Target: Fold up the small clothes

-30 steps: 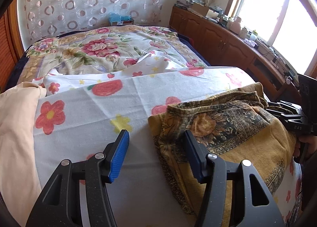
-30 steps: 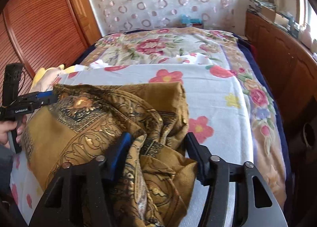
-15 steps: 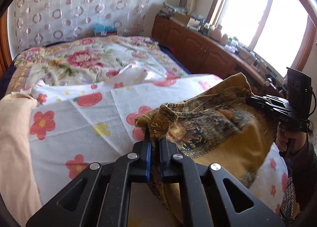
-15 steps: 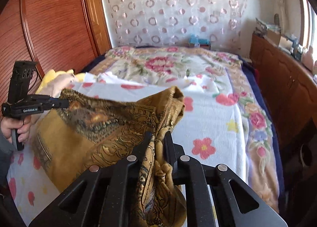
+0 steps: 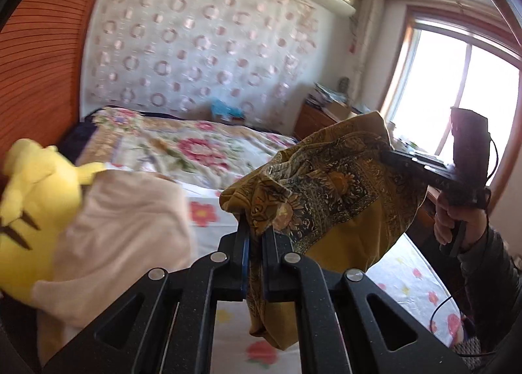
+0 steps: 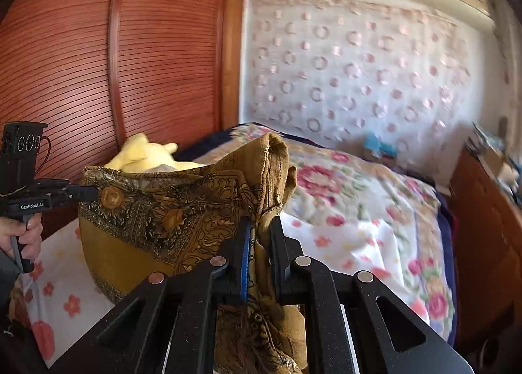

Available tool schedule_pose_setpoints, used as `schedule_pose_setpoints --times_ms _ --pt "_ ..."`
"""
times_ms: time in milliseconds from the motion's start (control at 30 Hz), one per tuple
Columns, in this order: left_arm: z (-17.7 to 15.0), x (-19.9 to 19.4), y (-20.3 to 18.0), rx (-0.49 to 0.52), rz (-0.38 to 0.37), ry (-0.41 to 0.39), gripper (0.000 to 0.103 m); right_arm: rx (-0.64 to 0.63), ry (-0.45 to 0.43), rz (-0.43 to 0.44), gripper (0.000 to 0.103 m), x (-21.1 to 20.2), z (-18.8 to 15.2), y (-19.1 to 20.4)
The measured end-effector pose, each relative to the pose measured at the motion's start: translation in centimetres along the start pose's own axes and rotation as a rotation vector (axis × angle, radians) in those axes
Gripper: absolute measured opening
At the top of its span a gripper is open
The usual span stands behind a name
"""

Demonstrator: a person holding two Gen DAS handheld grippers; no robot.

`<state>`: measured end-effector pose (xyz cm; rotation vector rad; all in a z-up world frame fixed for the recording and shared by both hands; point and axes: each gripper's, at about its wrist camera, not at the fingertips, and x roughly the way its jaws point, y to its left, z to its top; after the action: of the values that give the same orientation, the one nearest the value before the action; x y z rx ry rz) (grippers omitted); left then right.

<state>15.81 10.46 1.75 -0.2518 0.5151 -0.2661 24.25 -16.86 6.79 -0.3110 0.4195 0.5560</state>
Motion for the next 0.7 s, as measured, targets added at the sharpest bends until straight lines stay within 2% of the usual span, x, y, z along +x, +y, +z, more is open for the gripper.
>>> schedule_pose_setpoints --times_ms 167,300,500,600,667,700 --pt "-0.8 -2.2 5.3 -0.104 0.107 -0.065 0.006 -0.125 0.002 0.100 0.010 5.9 6.0 3.3" --pt "-2.7 -1.9 8.5 -0.187 0.184 -0.063 0.006 -0.247 0.038 0.152 0.011 11.6 9.7 6.0" --pt "-6.0 -1.0 11.1 -0.246 0.294 -0.018 0.006 -0.360 0.112 0.190 0.011 21.8 13.0 10.6" --pt "-6.9 -0.7 11.6 -0.249 0.347 0.017 0.006 -0.353 0.131 0.214 0.013 26.2 14.2 12.2" --pt "-7.4 -0.1 11.3 -0.215 0.391 0.051 0.006 -0.324 0.162 0.209 0.021 28.7 15.3 12.8" --pt "-7.8 -0.2 11.3 -0.208 0.399 0.060 0.006 -0.304 0.187 0.204 0.023 28.7 15.7 12.5"
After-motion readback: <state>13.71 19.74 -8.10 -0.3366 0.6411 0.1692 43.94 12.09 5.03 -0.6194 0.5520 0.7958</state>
